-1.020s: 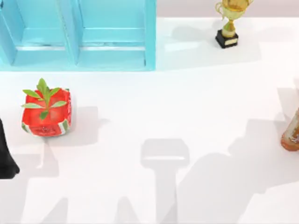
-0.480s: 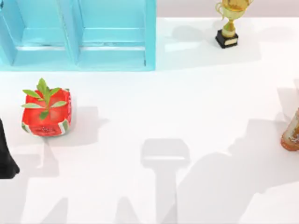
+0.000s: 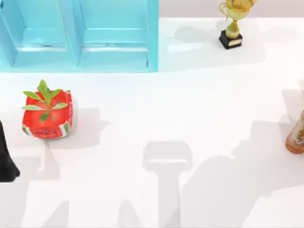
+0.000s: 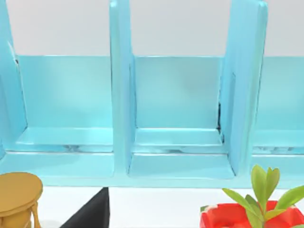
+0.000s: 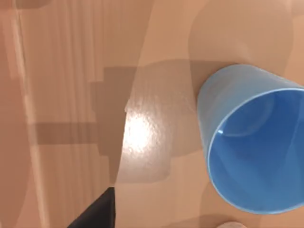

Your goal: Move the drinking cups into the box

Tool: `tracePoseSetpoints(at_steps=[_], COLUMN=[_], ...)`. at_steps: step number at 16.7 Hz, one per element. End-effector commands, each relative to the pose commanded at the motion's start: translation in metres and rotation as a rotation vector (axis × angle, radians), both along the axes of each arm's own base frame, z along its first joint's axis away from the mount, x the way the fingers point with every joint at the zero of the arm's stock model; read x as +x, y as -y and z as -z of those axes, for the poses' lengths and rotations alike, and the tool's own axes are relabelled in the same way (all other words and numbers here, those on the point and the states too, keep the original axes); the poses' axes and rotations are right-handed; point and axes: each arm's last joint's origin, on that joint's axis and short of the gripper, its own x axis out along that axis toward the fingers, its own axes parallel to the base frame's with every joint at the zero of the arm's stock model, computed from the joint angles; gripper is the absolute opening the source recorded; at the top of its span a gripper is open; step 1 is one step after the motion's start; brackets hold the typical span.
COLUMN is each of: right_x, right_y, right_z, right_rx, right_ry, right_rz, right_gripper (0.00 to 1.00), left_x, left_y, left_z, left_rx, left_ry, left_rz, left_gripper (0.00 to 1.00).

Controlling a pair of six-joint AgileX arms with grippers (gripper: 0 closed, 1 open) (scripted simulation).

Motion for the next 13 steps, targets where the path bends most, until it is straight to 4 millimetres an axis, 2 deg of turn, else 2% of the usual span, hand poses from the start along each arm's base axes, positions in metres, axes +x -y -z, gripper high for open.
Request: tracePoseSetpoints(at_steps=[3, 10, 13], right_x=[0.003, 0.003, 0.0], right_y=[0.001, 0.001, 0.0], right_z=[-0.016, -0.086, -0.099], right_rx=[0.003, 0.001, 0.0], right_ry=[0.0, 0.0, 0.0], right_rz=[-0.001, -0.001, 0.0], right_gripper=[1.0, 1.0, 1.0], left_x=[0.0, 0.0, 0.0], left_y=[0.0, 0.0, 0.0], left_z=[0.0, 0.0, 0.0], left_rx=[0.0, 0.0, 0.0], left_ry=[0.0, 0.0, 0.0], left_rz=[0.0, 0.0, 0.0], left_gripper=[1.0, 1.0, 1.0])
